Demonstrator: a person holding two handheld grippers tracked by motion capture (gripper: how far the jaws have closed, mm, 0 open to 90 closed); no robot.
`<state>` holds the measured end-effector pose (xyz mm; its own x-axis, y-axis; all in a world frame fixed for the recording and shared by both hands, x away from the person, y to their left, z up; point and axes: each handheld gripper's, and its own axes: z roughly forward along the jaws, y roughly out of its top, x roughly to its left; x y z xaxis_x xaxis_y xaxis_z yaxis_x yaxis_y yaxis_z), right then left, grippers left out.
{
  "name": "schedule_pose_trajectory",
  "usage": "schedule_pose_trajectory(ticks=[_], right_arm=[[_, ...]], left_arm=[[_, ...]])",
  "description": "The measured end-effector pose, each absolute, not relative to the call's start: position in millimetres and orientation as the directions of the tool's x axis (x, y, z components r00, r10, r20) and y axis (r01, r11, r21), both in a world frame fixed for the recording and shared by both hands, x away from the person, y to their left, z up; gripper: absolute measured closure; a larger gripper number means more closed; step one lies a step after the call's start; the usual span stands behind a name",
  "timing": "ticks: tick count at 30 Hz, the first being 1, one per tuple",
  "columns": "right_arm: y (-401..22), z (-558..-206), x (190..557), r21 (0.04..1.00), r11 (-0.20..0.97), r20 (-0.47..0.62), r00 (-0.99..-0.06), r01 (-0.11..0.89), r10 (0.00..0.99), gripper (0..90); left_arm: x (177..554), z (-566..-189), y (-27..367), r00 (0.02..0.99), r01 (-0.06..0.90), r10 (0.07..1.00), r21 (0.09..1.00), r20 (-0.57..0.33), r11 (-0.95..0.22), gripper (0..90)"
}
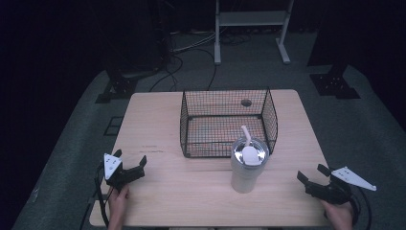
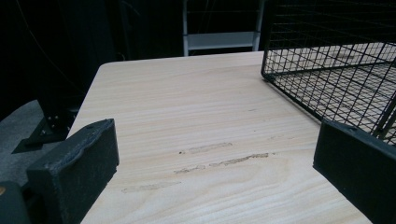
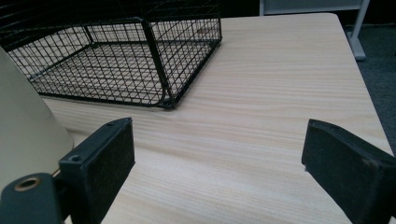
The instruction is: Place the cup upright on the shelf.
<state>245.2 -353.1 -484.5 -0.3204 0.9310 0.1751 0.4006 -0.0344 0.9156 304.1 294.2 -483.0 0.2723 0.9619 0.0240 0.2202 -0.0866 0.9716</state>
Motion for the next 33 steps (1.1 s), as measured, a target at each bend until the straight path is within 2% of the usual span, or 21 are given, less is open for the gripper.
schedule_pose_trajectory(ticks=[15, 33], right_arm=[[-341, -467, 246, 0.926, -0.004, 0.162, -0.386, 0.378, 0.908, 8.7], [-307, -449, 243, 0.929, 0.128, 0.089, -0.544, 0.347, 0.834, 8.7]], left_arm=[[303, -483, 294, 0.275, 0.216, 0.961, 0.972, 0.032, -0.094, 0.0], [302, -483, 294, 0.275, 0.214, 0.961, 0.972, 0.032, -0.094, 0.0]])
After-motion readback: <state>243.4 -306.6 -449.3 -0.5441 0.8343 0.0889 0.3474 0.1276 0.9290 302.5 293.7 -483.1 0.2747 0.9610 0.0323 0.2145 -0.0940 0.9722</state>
